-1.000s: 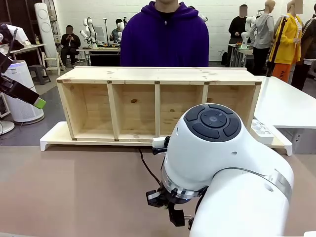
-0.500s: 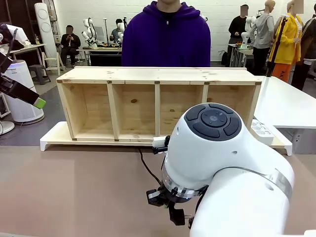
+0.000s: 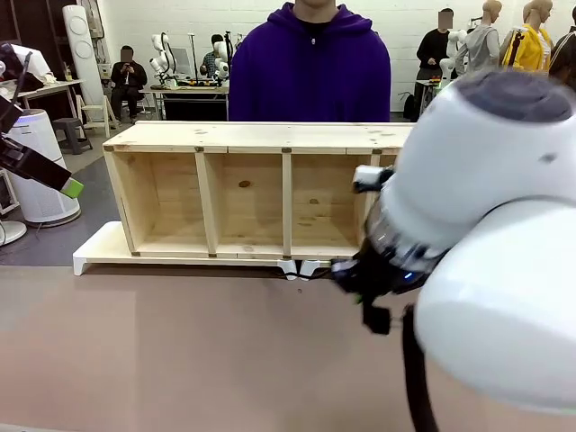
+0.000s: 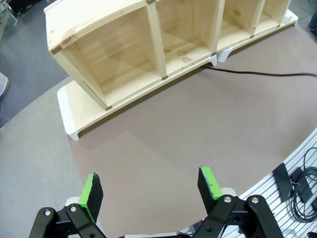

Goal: Perform cable management.
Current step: Pull the grasped Power Cable to the location of the Power Strip.

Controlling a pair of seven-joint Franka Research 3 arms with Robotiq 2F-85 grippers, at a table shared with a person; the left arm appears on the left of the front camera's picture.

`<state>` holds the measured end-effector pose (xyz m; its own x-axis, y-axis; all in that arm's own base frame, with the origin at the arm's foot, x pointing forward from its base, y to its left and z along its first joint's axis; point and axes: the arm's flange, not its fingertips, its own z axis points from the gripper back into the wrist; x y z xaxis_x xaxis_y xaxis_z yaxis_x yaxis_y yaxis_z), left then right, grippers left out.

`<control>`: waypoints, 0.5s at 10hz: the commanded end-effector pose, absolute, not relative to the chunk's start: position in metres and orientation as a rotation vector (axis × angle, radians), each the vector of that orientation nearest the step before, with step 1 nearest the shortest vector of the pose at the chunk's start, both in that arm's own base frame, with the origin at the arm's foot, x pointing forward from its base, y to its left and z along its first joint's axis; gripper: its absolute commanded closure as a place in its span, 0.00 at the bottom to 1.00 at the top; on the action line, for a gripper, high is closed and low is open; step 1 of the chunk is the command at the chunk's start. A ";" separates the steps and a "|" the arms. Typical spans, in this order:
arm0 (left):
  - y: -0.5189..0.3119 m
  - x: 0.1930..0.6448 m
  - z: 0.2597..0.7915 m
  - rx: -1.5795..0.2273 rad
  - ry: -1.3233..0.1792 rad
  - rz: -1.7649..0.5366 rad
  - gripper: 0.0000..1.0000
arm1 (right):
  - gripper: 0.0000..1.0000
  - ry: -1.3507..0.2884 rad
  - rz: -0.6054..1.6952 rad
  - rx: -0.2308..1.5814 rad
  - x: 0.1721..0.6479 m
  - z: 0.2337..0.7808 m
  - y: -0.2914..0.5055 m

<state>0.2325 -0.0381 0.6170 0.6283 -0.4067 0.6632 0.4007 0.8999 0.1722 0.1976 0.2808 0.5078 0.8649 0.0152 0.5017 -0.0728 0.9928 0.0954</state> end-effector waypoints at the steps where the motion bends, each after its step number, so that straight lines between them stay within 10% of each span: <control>1: -0.038 0.235 0.618 0.013 -0.773 -0.469 0.00 | 0.85 -0.534 -0.013 0.108 0.179 0.489 0.212; 5: -0.038 0.235 0.618 0.013 -0.773 -0.469 0.00 | 0.85 -0.601 -0.140 0.152 0.234 0.502 0.127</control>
